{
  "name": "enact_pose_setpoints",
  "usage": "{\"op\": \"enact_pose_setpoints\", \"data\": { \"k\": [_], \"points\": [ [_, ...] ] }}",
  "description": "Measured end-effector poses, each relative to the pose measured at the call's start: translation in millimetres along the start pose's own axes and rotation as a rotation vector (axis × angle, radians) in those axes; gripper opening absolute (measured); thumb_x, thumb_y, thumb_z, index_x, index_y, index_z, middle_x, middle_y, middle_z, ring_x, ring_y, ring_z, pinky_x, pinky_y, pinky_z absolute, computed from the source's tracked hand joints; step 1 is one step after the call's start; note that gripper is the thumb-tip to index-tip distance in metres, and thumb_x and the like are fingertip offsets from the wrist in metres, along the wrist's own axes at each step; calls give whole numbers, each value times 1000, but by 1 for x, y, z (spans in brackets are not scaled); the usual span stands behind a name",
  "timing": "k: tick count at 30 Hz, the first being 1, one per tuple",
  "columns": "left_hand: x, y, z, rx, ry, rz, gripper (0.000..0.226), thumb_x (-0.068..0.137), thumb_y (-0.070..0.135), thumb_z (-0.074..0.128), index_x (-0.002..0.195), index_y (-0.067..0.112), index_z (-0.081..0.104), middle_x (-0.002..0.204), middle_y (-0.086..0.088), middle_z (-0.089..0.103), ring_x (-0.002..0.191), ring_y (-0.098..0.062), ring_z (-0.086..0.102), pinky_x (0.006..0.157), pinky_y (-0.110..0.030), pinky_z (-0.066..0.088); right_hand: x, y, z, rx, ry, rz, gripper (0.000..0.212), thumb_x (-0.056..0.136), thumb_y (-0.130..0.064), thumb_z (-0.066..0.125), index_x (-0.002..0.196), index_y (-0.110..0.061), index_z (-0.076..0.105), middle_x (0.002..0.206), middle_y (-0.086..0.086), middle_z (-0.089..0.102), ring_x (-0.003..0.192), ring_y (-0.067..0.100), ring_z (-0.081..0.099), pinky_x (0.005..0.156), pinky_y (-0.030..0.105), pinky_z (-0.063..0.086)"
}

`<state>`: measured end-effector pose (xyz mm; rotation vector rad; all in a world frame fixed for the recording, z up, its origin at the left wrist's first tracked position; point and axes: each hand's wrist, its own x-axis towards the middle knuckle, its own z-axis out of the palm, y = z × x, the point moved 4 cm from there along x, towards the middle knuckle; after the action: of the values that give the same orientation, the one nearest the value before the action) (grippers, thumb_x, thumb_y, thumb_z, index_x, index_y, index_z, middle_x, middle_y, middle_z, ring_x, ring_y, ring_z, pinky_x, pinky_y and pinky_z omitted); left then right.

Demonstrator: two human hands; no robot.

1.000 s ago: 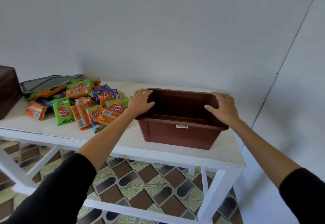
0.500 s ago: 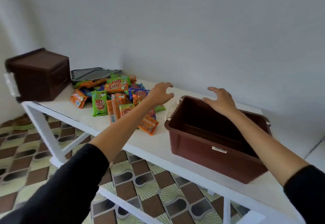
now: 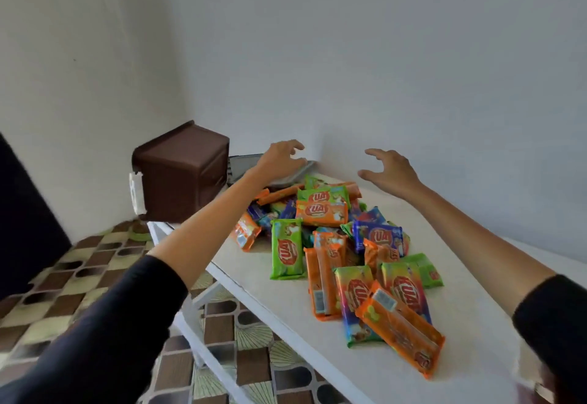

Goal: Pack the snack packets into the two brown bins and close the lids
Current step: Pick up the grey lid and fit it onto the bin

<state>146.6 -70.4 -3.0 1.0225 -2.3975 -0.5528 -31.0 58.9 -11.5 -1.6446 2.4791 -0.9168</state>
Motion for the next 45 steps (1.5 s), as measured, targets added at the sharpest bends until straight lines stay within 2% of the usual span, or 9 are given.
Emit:
{"op": "enact_pose_setpoints", "data": {
  "k": [10,19,23,26,29,32,37,43,45],
  "points": [
    [106,-135,-32,-1,-38,-174,39,91,25,53,128,13,50,127,-11,53,116,-22,50,86,-23,36,145,-65,108,58,-109,-67,58,88,-32,59,140,-17,39,140,14,44,130,30,40,101,38,37],
    [170,-210,6,45,-129,-299,46,94,27,50,135,9,43,143,-11,41,133,-25,37,105,-30,30,216,-69,192,15,-237,-52,58,87,-34,61,140,-17,42,135,16,48,123,31,46,95,32,40],
    [195,-242,33,84,-176,-380,55,94,39,47,141,14,36,147,-13,35,136,-29,31,111,-37,29,231,-58,227,-25,-336,1,66,85,-47,59,142,-24,36,150,15,31,136,32,32,109,40,29],
    [200,-259,52,93,-204,-453,60,92,46,46,143,19,32,148,-17,32,138,-34,25,112,-42,26,238,-52,242,-56,-397,27,68,86,-51,55,144,-23,32,151,10,32,139,31,29,113,42,26],
    [201,-278,68,143,-235,-523,68,88,57,44,145,26,26,150,-20,25,138,-39,21,112,-48,22,244,-50,250,-54,-448,77,72,87,-51,53,146,-18,28,153,11,27,141,32,24,114,40,23],
    [201,-284,73,193,-240,-536,70,87,60,46,146,30,24,151,-23,15,139,-40,12,113,-52,14,246,-50,252,16,-517,121,69,88,-40,59,142,-5,34,147,15,36,134,31,35,107,35,31],
    [205,-282,62,156,-182,-579,82,69,71,58,139,31,38,146,-22,24,135,-39,18,111,-45,19,245,-46,234,135,-467,122,60,82,-26,69,134,-5,46,139,14,47,125,29,45,97,30,39],
    [201,-255,37,34,-57,-562,90,70,62,66,145,32,26,152,-26,6,140,-43,-2,115,-50,8,239,-48,197,99,-324,-54,76,75,-25,76,140,-10,39,143,11,43,131,28,40,104,34,34],
    [197,-239,19,-32,52,-520,94,67,55,73,145,33,25,150,-24,7,138,-44,10,113,-48,16,234,-49,187,95,-272,-67,85,71,-25,79,143,-15,36,142,13,42,130,29,40,104,35,34]
  ]
}}
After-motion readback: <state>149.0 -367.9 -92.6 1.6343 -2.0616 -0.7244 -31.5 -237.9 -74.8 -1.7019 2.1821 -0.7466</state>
